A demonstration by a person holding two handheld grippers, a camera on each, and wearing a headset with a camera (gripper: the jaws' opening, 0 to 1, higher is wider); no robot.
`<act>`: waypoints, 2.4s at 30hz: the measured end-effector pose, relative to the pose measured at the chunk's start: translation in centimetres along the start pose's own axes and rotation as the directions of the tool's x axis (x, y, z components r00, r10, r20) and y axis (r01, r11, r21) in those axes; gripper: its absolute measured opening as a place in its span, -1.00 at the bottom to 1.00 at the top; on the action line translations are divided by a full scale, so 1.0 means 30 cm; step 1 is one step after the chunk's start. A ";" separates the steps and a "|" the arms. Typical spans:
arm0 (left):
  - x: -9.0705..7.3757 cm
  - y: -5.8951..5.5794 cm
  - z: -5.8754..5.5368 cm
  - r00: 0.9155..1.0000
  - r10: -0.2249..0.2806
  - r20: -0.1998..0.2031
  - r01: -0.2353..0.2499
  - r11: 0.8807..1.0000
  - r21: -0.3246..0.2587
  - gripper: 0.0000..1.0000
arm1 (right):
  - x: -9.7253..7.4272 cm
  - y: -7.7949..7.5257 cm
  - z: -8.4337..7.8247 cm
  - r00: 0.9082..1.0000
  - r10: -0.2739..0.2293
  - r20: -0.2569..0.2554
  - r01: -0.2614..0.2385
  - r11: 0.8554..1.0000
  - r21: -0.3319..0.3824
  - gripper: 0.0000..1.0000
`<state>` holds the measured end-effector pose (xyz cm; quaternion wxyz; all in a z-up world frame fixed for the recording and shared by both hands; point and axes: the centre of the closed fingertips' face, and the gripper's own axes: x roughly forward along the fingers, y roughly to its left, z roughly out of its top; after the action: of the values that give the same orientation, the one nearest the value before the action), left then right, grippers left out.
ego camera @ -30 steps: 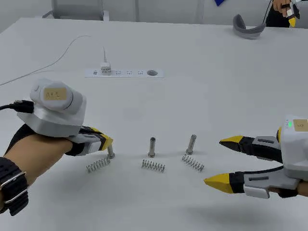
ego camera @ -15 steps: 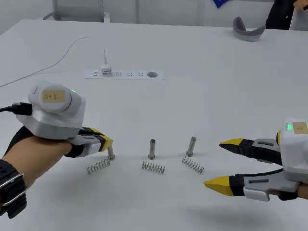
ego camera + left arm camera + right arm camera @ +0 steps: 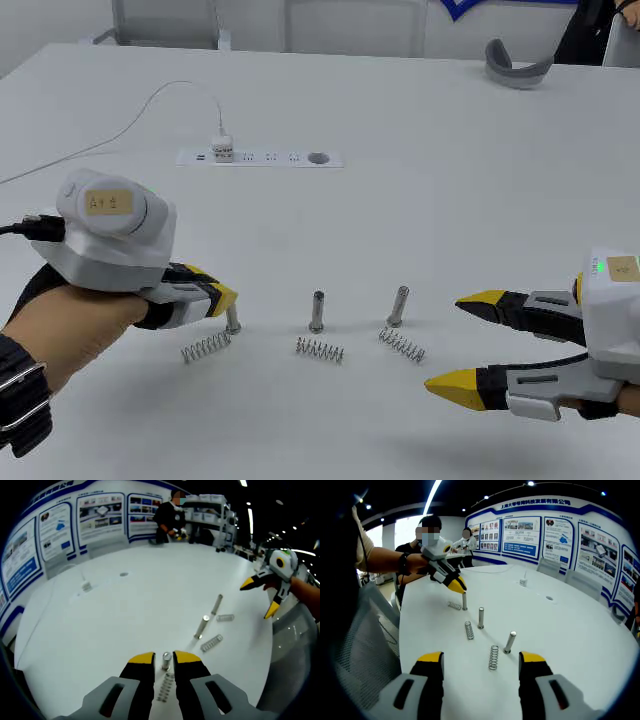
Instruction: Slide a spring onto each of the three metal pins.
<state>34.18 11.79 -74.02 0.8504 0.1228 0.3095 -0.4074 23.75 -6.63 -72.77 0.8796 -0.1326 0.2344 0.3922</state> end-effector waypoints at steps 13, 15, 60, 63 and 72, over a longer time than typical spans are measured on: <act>-0.028 -0.008 0.019 0.999 -0.010 0.031 0.010 1.000 0.007 -0.60 | 0.000 0.002 0.002 1.000 -0.001 0.002 0.001 1.000 0.000 0.24; -0.033 -0.005 0.012 0.999 -0.009 0.030 0.009 1.000 0.009 -0.58 | 0.000 0.001 0.003 1.000 -0.002 0.002 0.002 1.000 0.000 0.24; 0.002 0.004 -0.252 0.992 -0.056 -0.115 0.068 0.992 0.110 -0.54 | 0.008 -0.003 -0.012 1.000 0.005 -0.015 -0.004 1.000 0.005 0.24; 0.002 0.005 -0.255 0.991 -0.054 -0.119 0.068 0.991 0.116 -0.59 | 0.008 -0.004 -0.013 1.000 0.005 -0.015 -0.005 1.000 0.006 0.24; -0.008 0.005 -0.259 0.992 -0.048 -0.118 0.062 0.990 0.126 -0.73 | 0.010 -0.003 -0.019 1.000 0.005 -0.017 -0.005 1.000 0.008 0.24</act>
<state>30.87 15.61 -79.94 0.8099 0.1923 0.3340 -0.4422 23.82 -6.74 -73.40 0.8770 -0.1320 0.2438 0.3925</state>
